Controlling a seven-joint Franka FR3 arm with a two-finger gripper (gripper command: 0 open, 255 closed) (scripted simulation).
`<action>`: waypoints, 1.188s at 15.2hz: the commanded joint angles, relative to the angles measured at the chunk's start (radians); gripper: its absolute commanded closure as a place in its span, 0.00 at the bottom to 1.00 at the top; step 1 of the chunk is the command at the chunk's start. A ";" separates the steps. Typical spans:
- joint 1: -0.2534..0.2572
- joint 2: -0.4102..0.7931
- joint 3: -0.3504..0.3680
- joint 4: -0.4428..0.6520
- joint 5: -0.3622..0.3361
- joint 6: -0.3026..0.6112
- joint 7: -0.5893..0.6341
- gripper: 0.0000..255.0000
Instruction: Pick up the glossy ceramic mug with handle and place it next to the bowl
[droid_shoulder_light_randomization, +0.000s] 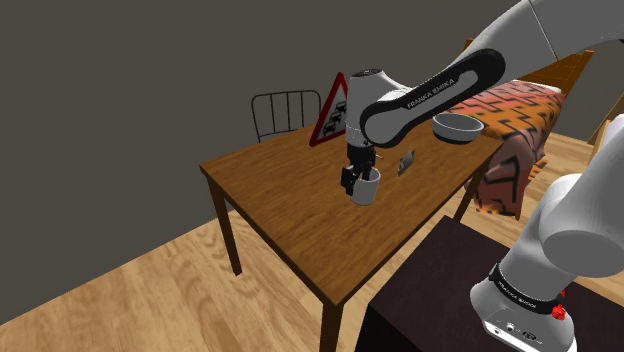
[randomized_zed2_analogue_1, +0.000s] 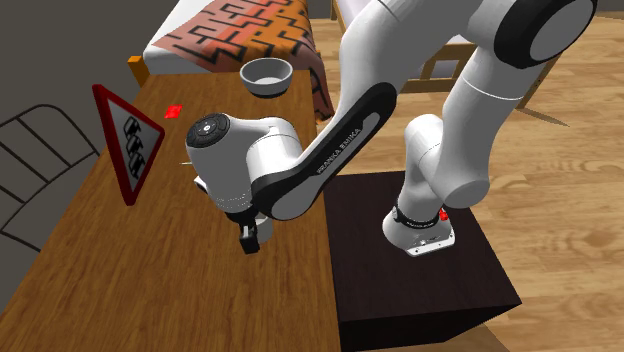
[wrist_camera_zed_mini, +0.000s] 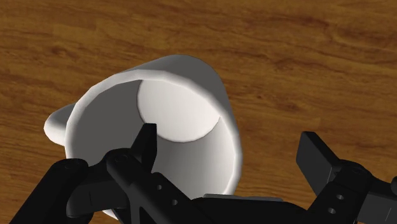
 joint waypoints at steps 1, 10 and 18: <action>0.000 0.000 0.000 0.000 0.000 0.000 0.000 0.00; 0.000 0.000 0.000 0.000 0.000 0.000 0.000 1.00; 0.001 -0.049 -0.001 0.037 0.007 -0.086 -0.008 1.00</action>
